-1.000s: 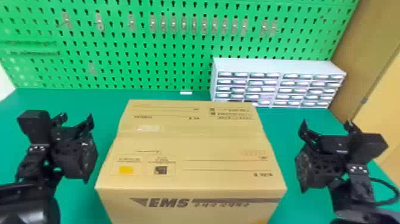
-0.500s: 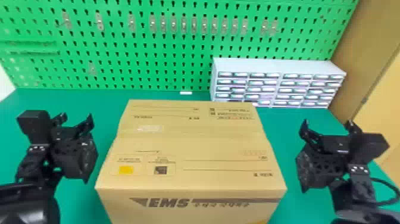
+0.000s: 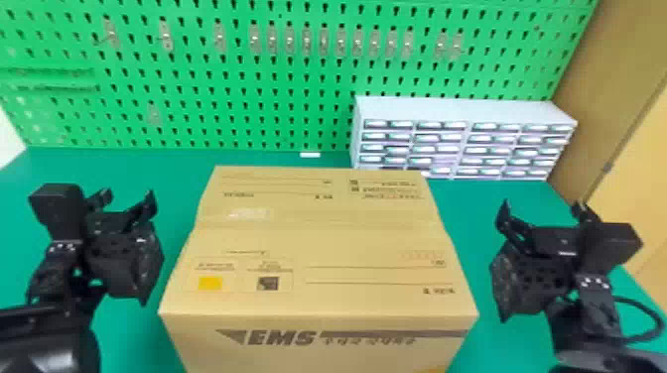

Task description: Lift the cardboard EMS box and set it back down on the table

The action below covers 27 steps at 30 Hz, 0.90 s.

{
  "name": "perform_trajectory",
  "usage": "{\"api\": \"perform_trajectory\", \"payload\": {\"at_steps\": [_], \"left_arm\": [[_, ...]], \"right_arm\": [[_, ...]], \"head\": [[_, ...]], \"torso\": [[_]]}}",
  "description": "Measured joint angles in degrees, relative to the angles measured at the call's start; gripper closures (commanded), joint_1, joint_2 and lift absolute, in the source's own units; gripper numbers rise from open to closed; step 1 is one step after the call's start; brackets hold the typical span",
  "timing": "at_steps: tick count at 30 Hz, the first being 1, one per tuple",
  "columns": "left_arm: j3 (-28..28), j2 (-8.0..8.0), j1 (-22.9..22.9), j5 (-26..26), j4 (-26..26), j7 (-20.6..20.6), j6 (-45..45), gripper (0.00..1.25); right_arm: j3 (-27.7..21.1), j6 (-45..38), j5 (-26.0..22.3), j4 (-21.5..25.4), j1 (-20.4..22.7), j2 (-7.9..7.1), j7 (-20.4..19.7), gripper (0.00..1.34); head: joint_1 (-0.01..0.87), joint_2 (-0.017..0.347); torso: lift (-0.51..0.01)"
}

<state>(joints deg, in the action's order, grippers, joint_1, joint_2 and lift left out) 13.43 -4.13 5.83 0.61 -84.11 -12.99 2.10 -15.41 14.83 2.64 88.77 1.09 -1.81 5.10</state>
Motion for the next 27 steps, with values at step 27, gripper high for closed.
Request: {"api": "perform_trajectory", "payload": {"at_steps": [27], "left_arm": [[0.07,0.0,0.06,0.0,0.0,-0.01,-0.01,0.51]], "right_arm": [[-0.87,0.11,1.69,0.0,-0.22,0.67,-0.09,0.08]], "head": [[0.678,-0.014]], "torso": [[-0.051]]}}
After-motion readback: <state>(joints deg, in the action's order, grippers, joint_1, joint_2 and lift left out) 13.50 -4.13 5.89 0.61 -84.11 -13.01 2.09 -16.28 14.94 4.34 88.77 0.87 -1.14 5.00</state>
